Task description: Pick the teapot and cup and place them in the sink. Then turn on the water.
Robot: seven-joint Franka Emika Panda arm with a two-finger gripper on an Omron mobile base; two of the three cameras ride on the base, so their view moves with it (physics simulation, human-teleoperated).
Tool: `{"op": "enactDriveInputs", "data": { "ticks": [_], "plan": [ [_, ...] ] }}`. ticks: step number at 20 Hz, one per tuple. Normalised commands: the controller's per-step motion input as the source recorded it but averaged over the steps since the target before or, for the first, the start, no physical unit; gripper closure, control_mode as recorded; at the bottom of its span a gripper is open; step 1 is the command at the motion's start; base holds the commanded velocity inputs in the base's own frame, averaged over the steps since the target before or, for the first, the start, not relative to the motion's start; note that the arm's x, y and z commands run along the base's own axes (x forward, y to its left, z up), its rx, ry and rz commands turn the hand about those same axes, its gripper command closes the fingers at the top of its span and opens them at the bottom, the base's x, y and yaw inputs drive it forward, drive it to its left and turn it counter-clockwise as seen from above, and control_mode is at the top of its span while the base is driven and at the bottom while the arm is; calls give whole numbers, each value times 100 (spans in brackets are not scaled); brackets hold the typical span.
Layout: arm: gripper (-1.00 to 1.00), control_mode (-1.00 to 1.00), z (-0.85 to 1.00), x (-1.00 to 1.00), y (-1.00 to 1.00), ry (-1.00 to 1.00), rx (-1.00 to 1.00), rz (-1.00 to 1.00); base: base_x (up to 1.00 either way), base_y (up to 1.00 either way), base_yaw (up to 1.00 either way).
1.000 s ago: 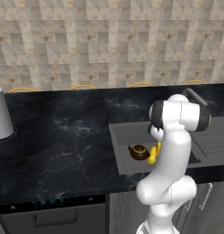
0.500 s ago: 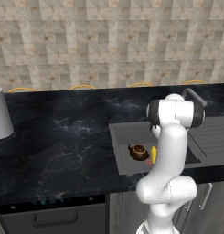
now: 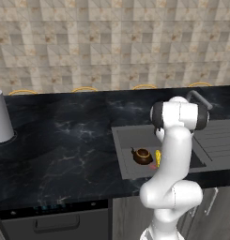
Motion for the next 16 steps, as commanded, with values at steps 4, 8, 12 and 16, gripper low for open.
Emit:
{"op": "enactDriveInputs", "data": {
  "ticks": [4,8,12,16],
  "plan": [
    [-100,-100,28,17,0,8,0,0,0,0,0],
    [-100,-100,56,19,0,12,0,0,0,0,0],
    [-100,-100,76,18,0,14,0,0,0,0,0],
    [-100,-100,91,10,0,13,0,0,0,0,0]
  ]
}}
